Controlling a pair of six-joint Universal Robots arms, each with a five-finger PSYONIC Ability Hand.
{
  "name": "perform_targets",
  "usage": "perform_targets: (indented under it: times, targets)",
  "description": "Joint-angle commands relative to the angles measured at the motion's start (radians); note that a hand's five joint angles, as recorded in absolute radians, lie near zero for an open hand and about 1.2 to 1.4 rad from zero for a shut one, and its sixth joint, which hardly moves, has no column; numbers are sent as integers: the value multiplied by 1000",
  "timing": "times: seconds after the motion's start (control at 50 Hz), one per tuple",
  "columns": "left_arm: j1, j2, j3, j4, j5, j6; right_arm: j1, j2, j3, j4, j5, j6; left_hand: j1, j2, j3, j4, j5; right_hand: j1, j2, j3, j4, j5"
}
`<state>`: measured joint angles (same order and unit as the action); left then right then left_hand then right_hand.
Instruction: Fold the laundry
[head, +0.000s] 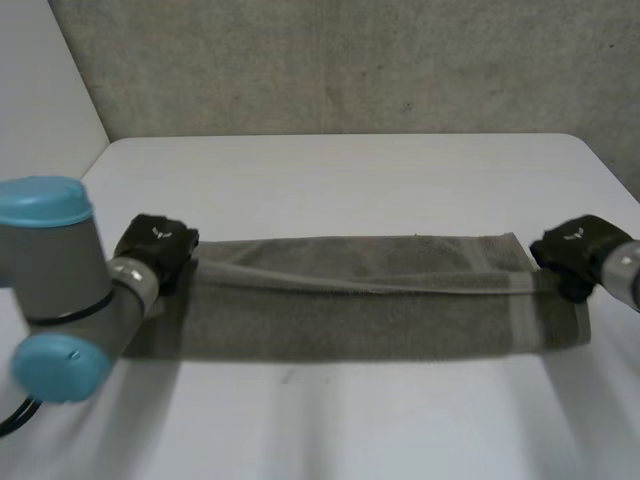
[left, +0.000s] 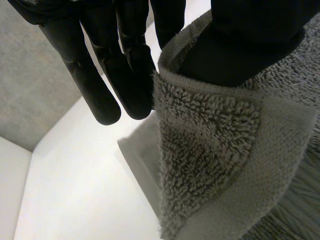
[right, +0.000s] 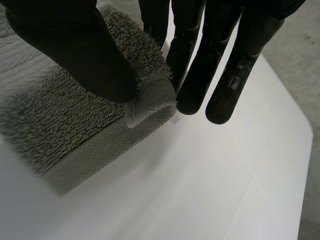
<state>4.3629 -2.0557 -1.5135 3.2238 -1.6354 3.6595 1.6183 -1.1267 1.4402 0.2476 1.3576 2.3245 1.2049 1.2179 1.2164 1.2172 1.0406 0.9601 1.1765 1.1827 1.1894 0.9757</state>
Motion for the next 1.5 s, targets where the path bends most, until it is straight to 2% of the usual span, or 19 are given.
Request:
perform_targets:
  times: [0.02, 0.12, 0.28, 0.3, 0.32, 0.34, 0.36, 0.38, 0.44, 0.52, 0.56, 0.68, 0.78, 0.92, 1.08, 1.22, 1.42, 1.46, 1.5]
  targets:
    - [0, -202, 222, 54, -8, -1, 87, 197, -181, -155, 84, 24, 191, 178, 180, 179, 181, 436, 220, 214, 207, 246]
    - [0, -325, 367, 60, -3, -1, 113, 280, -247, -215, 104, 19, 191, 178, 180, 179, 181, 436, 220, 214, 207, 246]
    - [0, -409, 464, 62, -4, 1, 144, 372, -340, -278, 129, 18, 191, 178, 180, 179, 181, 436, 220, 214, 207, 246]
    - [0, -420, 469, 62, -1, 1, 144, 386, -348, -295, 138, 15, 191, 178, 180, 179, 181, 68, -148, -155, -161, -122]
    - [0, -426, 470, 66, 0, 1, 146, 399, -354, -301, 143, 15, 157, 144, 145, 145, 147, -415, -632, -638, -644, -605]
    - [0, -426, 470, 67, 0, 1, 146, 400, -354, -301, 143, 15, 157, 144, 145, 144, 146, -420, -636, -643, -649, -610]
    - [-2, -428, 469, 79, -1, 1, 146, 406, -362, -306, 158, 15, -384, -397, -396, -396, -394, -786, -1002, -1008, -1015, -976]
    - [-2, -425, 469, 97, -3, -4, 147, 403, -372, -309, 182, 18, -1030, -1043, -1042, -1043, -1041, -786, -1002, -1008, -1015, -976]
    - [-2, -416, 466, 136, 5, -6, 147, 374, -394, -317, 245, 33, -994, -1007, -1006, -1007, -1005, -786, -1002, -1008, -1015, -976]
    - [-8, -338, 449, 218, 3, -9, 146, 292, -386, -335, 262, 70, -1030, -1043, -1042, -1043, -1041, -786, -1002, -1008, -1015, -976]
    - [-9, -304, 438, 229, 3, -10, 137, 202, -356, -341, 244, 139, -1030, -1043, -1042, -1043, -1041, -786, -1002, -1008, -1015, -976]
    - [-9, -154, 356, 232, -3, -21, 133, 64, -290, -326, 192, 197, -1030, -1043, -1042, -1043, -1041, -786, -1002, -1008, -1015, -976]
    - [-11, -28, 212, 232, -1, -62, 126, -70, -155, -188, 95, 203, -1030, -1043, -1042, -1043, -1041, -786, -1002, -1008, -1015, -976]
    - [-20, 150, -58, 235, 2, -203, 58, -97, 16, -103, 54, 205, -1030, -1043, -1042, -1043, -1041, -749, -965, -971, -978, -939]
    - [-19, 213, -195, 244, -1, -311, -12, -107, 206, -202, -37, 197, -1030, -1043, -1042, -1043, -1041, -540, -757, -763, -770, -731]
    - [-5, 212, -232, 315, -6, -334, -63, -18, 238, -341, -101, 193, -1030, -1043, -1042, -1043, -1041, -435, -652, -658, -664, -625]
    - [0, 206, -254, 320, -4, -334, -86, 42, 241, -355, -101, 191, -1030, -1043, -1042, -1043, -1041, -344, -560, -566, -573, -534]
    - [0, 206, -255, 320, -6, -334, -86, 48, 241, -357, -101, 190, -1030, -1043, -1042, -1043, -1041, -282, -498, -505, -511, -472]
    - [0, 206, -260, 320, -6, -334, -86, 64, 235, -358, -101, 190, -1030, -1043, -1042, -1043, -1041, -101, -317, -324, -330, -291]
